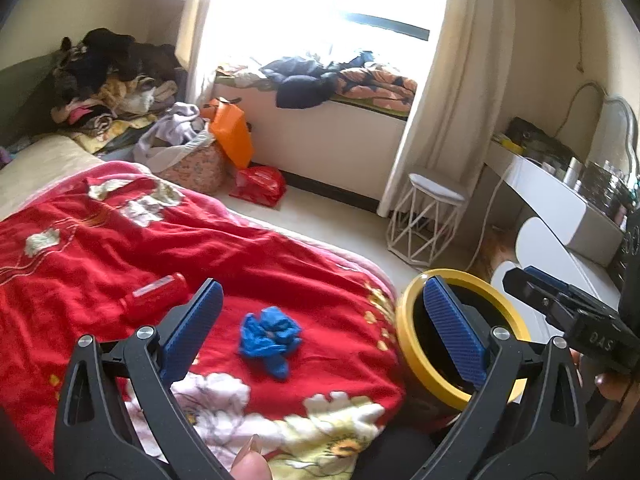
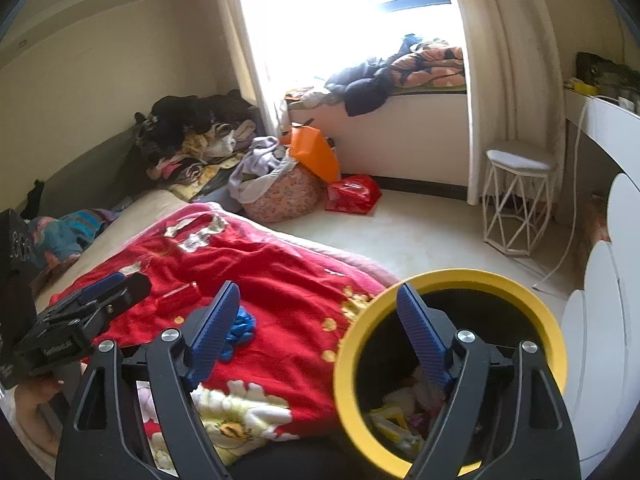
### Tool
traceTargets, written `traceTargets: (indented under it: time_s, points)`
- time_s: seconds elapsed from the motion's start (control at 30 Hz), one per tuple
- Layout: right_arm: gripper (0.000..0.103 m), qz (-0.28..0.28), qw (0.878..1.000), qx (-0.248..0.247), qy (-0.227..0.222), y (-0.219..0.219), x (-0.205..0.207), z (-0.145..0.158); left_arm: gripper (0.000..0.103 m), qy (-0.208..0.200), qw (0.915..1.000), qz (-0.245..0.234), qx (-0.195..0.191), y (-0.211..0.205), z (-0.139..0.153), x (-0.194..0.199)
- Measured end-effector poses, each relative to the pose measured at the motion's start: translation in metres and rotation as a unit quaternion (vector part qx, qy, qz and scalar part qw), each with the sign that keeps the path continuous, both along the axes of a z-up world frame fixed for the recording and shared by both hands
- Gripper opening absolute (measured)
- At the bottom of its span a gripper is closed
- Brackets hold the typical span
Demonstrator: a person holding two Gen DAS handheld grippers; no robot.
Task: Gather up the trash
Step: 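Move both tools back over the blue bag and red can on the bedspread, then grasp the red can with the left tool while the right tool grasps the blue bag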
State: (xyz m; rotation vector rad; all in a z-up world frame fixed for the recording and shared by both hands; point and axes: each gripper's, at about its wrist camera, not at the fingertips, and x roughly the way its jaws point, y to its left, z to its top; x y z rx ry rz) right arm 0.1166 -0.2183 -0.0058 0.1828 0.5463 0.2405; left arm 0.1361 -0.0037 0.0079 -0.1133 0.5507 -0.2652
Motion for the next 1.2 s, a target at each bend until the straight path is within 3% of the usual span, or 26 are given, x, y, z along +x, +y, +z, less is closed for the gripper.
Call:
traceTargets:
  time_s: [0.43, 0.77, 0.97, 1.2]
  points:
    - [0.079, 0.069, 0.997, -0.033, 0.014, 0.066, 0.023, -0.018, 0.093, 0.002, 0.9967, 0.08, 0.007, 0.063, -0.012, 0.014]
    - [0.079, 0.119, 0.988, -0.08, 0.051, 0.121, 0.052, -0.059, 0.093, 0.047, 0.9894, 0.137, -0.011, 0.119, -0.046, 0.035]
    - [0.079, 0.141, 0.982, -0.098, 0.082, 0.146, 0.071, -0.087, 0.093, 0.08, 0.9853, 0.15, -0.023, 0.142, -0.069, 0.054]
    - [0.079, 0.147, 0.977, -0.1, 0.119, 0.162, 0.094, -0.115, 0.093, 0.117, 0.9828, 0.143, -0.008, 0.157, -0.096, 0.085]
